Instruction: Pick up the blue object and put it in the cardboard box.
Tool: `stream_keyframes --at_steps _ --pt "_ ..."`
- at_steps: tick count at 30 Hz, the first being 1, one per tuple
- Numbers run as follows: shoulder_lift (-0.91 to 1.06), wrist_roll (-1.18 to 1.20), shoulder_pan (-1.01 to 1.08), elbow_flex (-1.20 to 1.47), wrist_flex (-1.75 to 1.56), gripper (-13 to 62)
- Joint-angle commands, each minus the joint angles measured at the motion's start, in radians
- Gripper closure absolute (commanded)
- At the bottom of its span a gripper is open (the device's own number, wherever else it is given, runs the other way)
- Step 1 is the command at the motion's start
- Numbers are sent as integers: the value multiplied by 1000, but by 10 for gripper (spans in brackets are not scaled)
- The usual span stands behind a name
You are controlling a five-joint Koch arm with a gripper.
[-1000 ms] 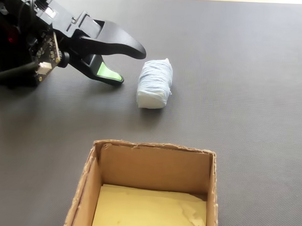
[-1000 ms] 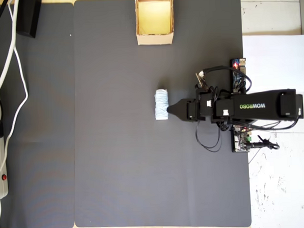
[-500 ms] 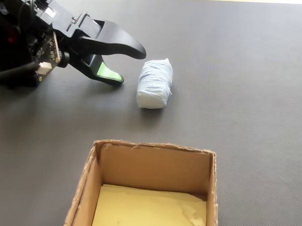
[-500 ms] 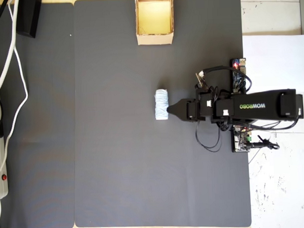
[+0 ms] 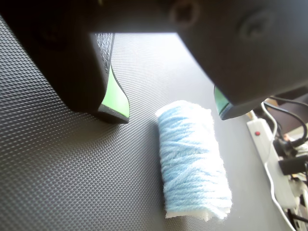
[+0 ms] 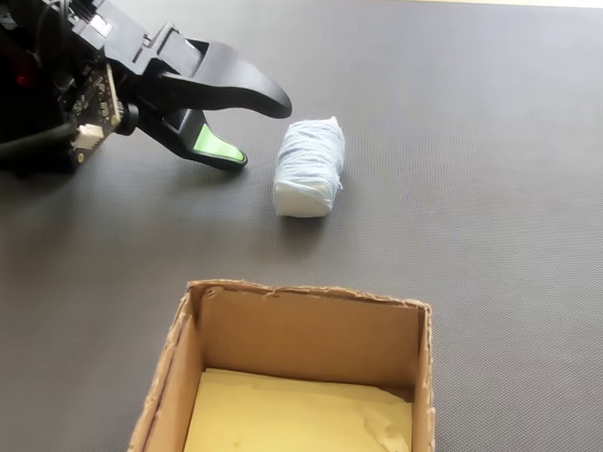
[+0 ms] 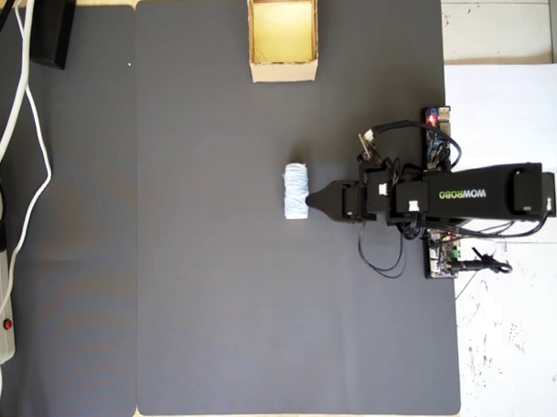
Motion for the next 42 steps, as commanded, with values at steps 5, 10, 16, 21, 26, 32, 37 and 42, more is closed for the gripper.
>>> stream_keyframes --at_steps 5,10,16,21,26,32,37,42 --pt "92 20 0 35 -17 146" --pt "92 20 0 35 -92 146" --pt "92 14 5 35 -181 145" --pt "92 14 11 29 -250 146" --pt "92 12 20 12 -272 146" --pt "87 17 44 -106 -94 149" --pt "74 21 61 -279 123 158" --pt "17 23 63 -410 285 162"
